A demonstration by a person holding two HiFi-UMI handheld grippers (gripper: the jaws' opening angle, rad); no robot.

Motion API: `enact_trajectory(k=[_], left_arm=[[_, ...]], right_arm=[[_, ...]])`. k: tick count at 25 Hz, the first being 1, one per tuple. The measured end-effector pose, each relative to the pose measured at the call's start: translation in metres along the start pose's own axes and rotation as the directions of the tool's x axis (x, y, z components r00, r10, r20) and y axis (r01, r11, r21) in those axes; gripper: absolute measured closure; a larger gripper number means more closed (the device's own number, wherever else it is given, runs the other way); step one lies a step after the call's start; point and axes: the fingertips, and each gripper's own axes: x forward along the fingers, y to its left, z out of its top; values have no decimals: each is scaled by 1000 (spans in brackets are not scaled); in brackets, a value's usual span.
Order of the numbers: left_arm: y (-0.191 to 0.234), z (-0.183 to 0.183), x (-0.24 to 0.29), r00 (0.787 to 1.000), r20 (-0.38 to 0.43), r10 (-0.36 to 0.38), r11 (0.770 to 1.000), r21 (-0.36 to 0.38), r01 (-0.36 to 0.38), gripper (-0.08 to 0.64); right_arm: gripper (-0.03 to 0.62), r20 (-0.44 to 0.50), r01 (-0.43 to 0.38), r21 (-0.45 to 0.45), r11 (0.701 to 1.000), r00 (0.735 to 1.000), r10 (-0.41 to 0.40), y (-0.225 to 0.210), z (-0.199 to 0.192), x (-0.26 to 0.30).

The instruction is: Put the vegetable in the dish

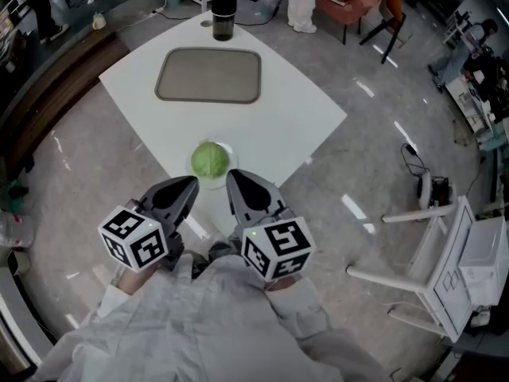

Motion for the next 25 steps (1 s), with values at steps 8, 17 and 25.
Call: enact_trajectory(k=[8, 17, 25], left_arm=[[17, -10, 7, 999, -14, 31, 998, -50, -32, 552], [41, -16, 13, 998, -46, 41, 994, -103, -45, 552], [66, -5, 21, 995, -101, 25, 995, -90, -34, 552]], right_arm=[[578, -61, -24, 24, 999, 998, 25, -7, -18, 15], [578, -115, 3, 42, 999, 993, 2, -16, -29, 33], [578, -128, 44, 62, 997, 991, -36, -20, -24, 53]])
